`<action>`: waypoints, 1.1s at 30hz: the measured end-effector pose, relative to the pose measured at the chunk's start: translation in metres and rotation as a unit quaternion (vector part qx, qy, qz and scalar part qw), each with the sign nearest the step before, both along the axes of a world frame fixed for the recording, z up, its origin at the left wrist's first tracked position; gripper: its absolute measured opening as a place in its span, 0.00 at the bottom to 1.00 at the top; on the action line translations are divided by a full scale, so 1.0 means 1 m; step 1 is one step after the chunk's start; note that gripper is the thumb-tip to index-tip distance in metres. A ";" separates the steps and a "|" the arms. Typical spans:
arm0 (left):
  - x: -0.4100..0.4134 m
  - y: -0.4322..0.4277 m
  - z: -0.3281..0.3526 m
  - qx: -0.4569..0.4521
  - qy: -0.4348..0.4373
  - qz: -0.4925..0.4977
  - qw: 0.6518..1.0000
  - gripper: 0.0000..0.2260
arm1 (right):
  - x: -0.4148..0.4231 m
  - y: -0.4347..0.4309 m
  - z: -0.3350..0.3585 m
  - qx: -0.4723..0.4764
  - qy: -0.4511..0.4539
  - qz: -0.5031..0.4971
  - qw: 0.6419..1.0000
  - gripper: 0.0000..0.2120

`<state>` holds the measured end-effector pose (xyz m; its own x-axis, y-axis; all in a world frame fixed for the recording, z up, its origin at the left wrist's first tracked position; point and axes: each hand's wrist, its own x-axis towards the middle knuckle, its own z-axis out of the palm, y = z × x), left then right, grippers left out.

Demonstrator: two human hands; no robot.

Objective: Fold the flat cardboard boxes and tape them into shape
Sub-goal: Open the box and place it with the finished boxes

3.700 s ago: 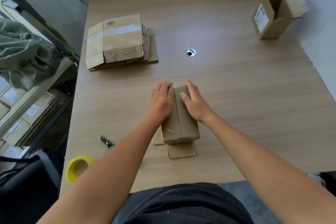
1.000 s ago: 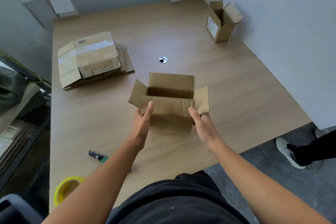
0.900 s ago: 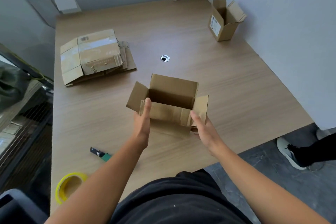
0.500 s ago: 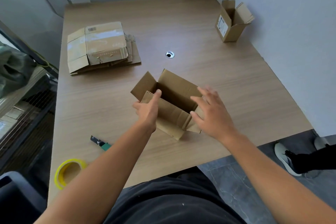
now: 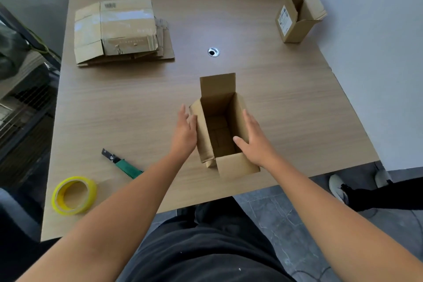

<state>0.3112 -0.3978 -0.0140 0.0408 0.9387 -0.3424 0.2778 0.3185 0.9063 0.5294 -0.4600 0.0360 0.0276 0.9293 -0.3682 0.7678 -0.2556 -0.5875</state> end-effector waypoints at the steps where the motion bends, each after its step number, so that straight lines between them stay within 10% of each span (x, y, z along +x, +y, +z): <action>1: 0.003 -0.007 -0.005 0.029 0.027 -0.023 0.999 0.22 | -0.002 -0.002 -0.003 0.006 0.027 -0.015 1.000 0.41; 11: 0.023 -0.035 0.049 -0.128 -0.162 0.021 0.978 0.28 | 0.024 0.001 -0.005 0.146 0.062 -0.192 0.968 0.31; 18: 0.136 0.016 0.053 -0.141 -0.147 0.048 0.978 0.05 | 0.114 0.043 0.017 0.125 -0.084 -0.111 0.982 0.28; 33: 0.458 0.217 0.074 -0.195 -0.156 0.020 0.968 0.10 | 0.396 0.172 0.068 0.100 -0.207 -0.051 0.972 0.30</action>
<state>0.7693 -0.1812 0.0599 0.1661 0.7429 -0.6485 -0.0090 0.6587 0.7523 0.9252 -0.2883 0.1042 0.2307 0.9659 -0.1176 0.9256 -0.2551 -0.2798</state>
